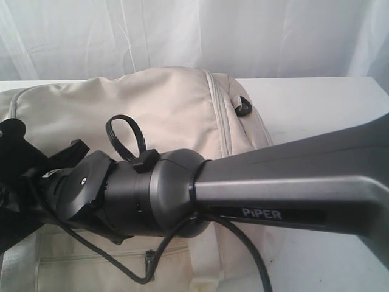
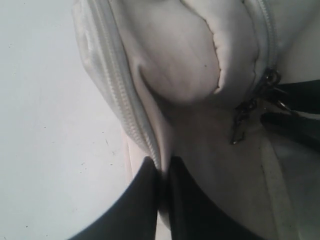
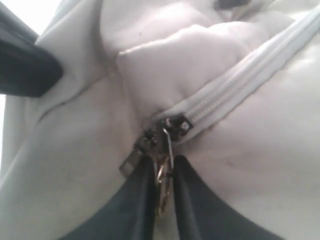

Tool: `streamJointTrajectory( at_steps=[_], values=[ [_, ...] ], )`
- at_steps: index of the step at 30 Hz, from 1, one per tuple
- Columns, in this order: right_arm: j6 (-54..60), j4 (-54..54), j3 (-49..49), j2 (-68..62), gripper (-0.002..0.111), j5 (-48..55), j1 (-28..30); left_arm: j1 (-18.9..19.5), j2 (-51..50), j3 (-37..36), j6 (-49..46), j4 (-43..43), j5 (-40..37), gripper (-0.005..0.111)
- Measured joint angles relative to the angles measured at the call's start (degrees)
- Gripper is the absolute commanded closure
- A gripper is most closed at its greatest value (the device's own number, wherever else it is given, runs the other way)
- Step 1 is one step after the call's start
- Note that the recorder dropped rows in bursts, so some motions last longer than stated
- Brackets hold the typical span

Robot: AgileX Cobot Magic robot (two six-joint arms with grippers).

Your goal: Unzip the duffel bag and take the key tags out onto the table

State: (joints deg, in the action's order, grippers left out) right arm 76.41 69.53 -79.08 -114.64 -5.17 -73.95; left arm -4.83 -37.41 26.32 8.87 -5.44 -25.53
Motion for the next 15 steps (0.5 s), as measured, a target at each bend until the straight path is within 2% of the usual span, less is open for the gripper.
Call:
streamJointTrajectory(
  at_steps=[3,15],
  values=[
    [0.2,0.0,0.0,0.0,0.108,-0.2,0.0,0.0,0.0,0.0,0.0,-0.1,0.0,0.107],
    [4.8,-0.4,0.0,2.9,0.108,-5.0,-0.3,0.0,0.0,0.0,0.0,-0.7,0.5,0.107]
  ],
)
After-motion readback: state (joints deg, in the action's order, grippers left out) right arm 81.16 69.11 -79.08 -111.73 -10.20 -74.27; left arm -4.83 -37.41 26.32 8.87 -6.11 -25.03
